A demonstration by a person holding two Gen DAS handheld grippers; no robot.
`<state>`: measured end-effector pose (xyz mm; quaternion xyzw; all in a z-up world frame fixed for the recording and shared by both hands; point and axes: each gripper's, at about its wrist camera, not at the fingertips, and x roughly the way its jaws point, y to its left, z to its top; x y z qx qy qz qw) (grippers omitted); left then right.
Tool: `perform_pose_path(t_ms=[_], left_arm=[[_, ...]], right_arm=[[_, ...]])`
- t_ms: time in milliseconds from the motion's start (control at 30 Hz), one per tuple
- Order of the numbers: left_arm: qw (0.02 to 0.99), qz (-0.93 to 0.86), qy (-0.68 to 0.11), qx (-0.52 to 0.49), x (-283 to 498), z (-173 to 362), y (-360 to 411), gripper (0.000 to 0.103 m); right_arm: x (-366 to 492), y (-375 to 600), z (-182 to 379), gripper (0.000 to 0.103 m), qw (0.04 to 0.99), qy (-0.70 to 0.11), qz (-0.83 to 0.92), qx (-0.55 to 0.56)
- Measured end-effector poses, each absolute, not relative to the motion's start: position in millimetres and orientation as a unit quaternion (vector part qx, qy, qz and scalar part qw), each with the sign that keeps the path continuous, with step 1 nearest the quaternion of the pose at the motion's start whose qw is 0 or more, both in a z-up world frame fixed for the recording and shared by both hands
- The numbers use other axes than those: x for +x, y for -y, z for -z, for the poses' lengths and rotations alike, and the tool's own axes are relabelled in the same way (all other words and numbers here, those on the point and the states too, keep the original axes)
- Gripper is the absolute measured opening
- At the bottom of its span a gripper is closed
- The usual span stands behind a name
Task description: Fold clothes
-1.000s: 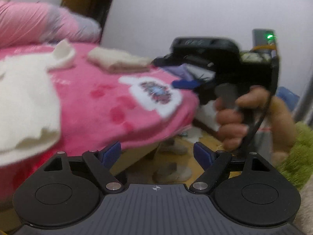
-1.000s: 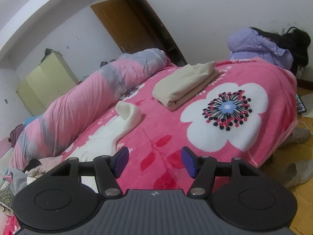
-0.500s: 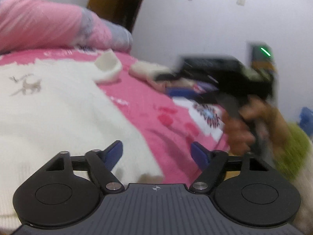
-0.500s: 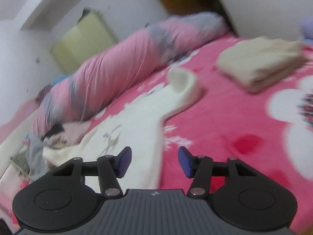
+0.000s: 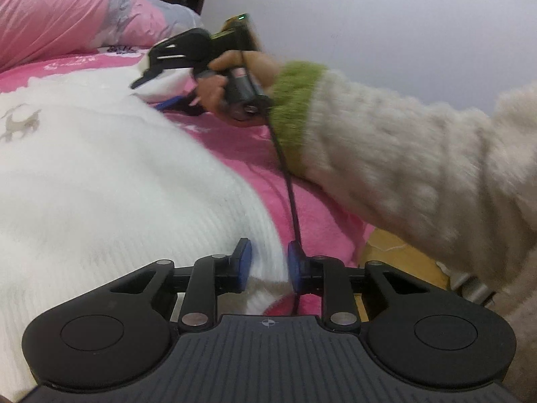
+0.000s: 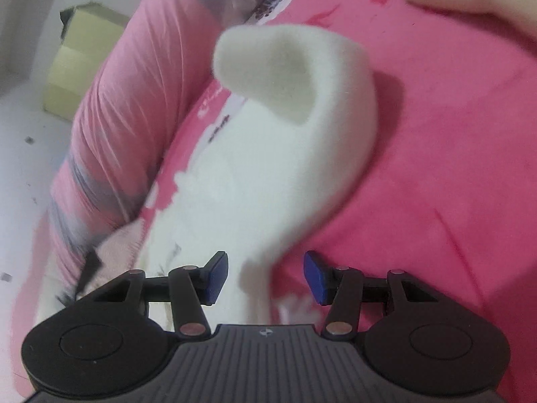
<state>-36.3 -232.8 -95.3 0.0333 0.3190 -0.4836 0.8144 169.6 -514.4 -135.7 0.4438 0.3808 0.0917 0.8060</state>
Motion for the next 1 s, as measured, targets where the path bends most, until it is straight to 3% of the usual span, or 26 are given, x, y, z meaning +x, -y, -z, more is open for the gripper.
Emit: perform_pose_path(t_ms=[33, 67, 100, 200, 367, 467, 600, 633, 733, 800, 1000], left_arm=[[0.815, 0.486, -0.315, 0.035, -37, 97, 235, 0.024], [0.815, 0.488, -0.311, 0.036, -38, 98, 237, 0.024], [0.815, 0.490, -0.308, 0.035, -42, 100, 239, 0.022], [0.811, 0.504, -0.294, 0.040, -56, 96, 235, 0.010], [0.798, 0.523, -0.299, 0.020, -51, 94, 236, 0.008], [0.792, 0.529, -0.305, 0.010, -49, 95, 240, 0.008], [0.786, 0.532, -0.314, 0.004, -57, 97, 241, 0.008], [0.786, 0.532, -0.314, 0.003, -60, 97, 241, 0.009], [0.783, 0.535, -0.317, -0.007, -62, 92, 233, 0.014], [0.780, 0.538, -0.319, -0.025, -67, 89, 226, 0.027], [0.770, 0.560, -0.299, -0.064, -92, 76, 213, 0.032]], right_arm=[[172, 514, 138, 0.050, 0.808, -0.370, -0.094, 0.448], [175, 513, 137, 0.023, 0.816, -0.363, -0.095, 0.440], [177, 510, 133, 0.013, 0.830, -0.364, -0.083, 0.415], [178, 507, 113, 0.012, 0.861, -0.344, -0.079, 0.366], [180, 503, 67, 0.011, 0.910, -0.292, -0.092, 0.280], [194, 508, 74, 0.010, 0.919, -0.296, -0.076, 0.250], [213, 501, 122, 0.012, 0.911, -0.362, -0.050, 0.192], [211, 502, 130, 0.013, 0.913, -0.354, -0.055, 0.195], [195, 521, 120, 0.029, 0.892, -0.369, -0.059, 0.254], [173, 527, 99, 0.029, 0.894, -0.378, -0.040, 0.236], [59, 504, 21, 0.029, 0.929, -0.345, -0.064, 0.114]])
